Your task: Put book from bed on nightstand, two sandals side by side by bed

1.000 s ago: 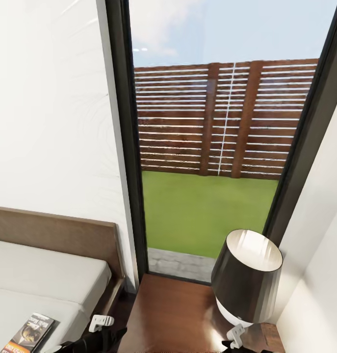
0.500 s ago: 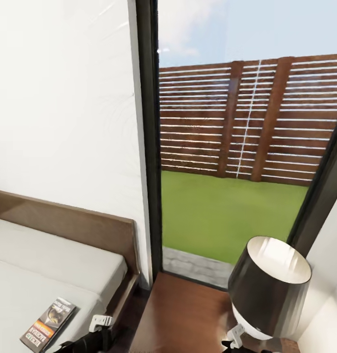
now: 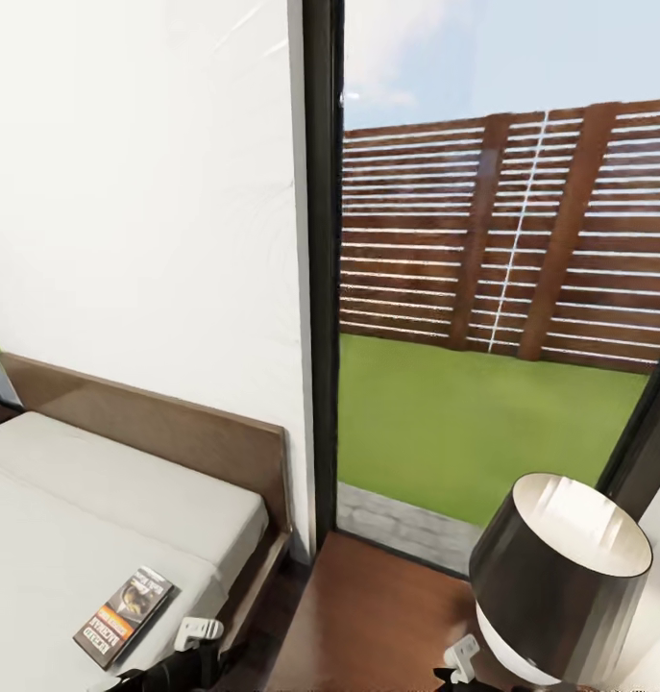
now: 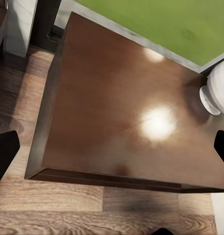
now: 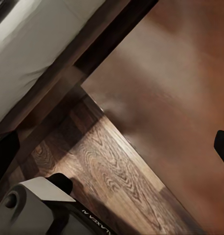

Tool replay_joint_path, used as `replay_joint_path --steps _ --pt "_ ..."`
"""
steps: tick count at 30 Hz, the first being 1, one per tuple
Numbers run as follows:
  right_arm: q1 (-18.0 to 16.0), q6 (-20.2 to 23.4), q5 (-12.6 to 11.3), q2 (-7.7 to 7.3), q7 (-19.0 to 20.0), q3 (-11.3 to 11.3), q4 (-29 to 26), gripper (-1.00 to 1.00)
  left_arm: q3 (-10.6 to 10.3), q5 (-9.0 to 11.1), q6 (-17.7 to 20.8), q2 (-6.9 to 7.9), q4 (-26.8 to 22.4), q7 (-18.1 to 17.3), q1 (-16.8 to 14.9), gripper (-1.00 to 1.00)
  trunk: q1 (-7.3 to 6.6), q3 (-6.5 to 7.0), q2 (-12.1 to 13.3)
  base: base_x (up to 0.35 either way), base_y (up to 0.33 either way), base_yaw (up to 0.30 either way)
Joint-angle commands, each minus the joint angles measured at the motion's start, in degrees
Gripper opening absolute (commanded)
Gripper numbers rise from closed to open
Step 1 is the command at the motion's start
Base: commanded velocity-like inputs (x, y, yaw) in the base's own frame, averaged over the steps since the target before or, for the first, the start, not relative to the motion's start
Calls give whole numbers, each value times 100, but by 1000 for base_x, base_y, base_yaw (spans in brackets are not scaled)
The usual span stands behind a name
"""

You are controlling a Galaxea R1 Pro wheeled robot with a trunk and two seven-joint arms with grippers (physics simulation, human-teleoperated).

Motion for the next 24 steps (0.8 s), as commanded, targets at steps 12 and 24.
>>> replay_joint_path --steps 12,24 --pt "-9 -36 55 -5 -7 -48 20 100 23 -21 -25 1 7 -14 -5 100 1 -114 -6 0 0 0" --pt "-9 -36 57 -5 -7 -48 21 100 23 -21 -25 1 7 -14 -5 100 1 -222 -6 0 0 0"
